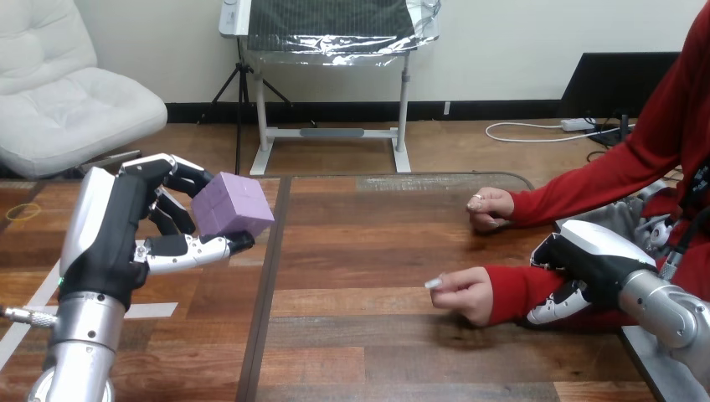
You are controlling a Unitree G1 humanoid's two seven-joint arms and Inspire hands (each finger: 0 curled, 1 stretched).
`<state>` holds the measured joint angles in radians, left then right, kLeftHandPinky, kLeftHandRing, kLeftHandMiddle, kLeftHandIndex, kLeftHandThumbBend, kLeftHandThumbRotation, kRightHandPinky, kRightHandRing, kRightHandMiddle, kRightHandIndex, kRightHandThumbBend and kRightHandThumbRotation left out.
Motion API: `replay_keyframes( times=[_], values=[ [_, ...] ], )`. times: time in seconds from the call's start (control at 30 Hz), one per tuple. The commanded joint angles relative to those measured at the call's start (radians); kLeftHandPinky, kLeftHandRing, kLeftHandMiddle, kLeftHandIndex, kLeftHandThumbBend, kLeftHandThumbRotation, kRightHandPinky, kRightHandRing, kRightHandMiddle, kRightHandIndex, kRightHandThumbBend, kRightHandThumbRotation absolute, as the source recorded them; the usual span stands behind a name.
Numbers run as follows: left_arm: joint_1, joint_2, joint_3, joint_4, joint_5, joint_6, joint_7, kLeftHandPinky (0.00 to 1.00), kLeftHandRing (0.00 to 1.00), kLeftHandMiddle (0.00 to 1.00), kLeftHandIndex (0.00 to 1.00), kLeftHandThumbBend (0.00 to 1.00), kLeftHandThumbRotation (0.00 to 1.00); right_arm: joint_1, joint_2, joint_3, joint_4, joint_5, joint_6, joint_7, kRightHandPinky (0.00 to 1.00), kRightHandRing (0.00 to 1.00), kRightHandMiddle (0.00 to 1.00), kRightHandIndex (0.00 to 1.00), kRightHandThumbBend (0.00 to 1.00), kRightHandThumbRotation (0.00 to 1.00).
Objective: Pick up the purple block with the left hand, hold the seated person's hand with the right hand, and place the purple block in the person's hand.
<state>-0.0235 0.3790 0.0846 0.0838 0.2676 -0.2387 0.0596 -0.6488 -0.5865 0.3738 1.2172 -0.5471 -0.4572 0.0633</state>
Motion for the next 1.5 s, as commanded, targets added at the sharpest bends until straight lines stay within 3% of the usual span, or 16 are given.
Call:
replay_keyframes(
  times=[0.0, 0.27, 0.43, 1.13, 1.47],
  values=[
    [-0.090, -0.008, 0.001, 0.028, -0.025, -0.028, -0.005, 0.28, 0.34, 0.40, 0.42, 0.68, 0.00, -0.012, 0.044, -0.050, -0.020, 0.061, -0.045, -0.019, 0.21, 0.25, 0.30, 0.30, 0.51, 0.23],
    [-0.123, -0.017, -0.007, 0.081, -0.027, -0.041, -0.004, 0.27, 0.33, 0.40, 0.42, 0.68, 0.00, -0.019, 0.037, -0.066, -0.034, 0.081, -0.056, -0.001, 0.18, 0.22, 0.28, 0.28, 0.49, 0.32],
    [-0.153, -0.022, -0.013, 0.137, -0.035, -0.061, -0.009, 0.27, 0.33, 0.40, 0.42, 0.68, 0.00, -0.019, 0.033, -0.079, -0.043, 0.101, -0.081, 0.004, 0.16, 0.20, 0.26, 0.28, 0.49, 0.32],
    [-0.344, -0.064, -0.040, 0.516, -0.065, -0.108, -0.033, 0.34, 0.39, 0.43, 0.44, 0.69, 0.00, -0.005, 0.011, -0.100, -0.134, 0.148, -0.112, 0.041, 0.16, 0.21, 0.27, 0.31, 0.50, 0.28],
    [-0.441, -0.092, -0.050, 0.702, -0.054, -0.130, -0.014, 0.37, 0.42, 0.45, 0.45, 0.69, 0.00, 0.013, 0.004, -0.106, -0.186, 0.156, -0.125, 0.049, 0.16, 0.21, 0.27, 0.31, 0.51, 0.27]
  ],
)
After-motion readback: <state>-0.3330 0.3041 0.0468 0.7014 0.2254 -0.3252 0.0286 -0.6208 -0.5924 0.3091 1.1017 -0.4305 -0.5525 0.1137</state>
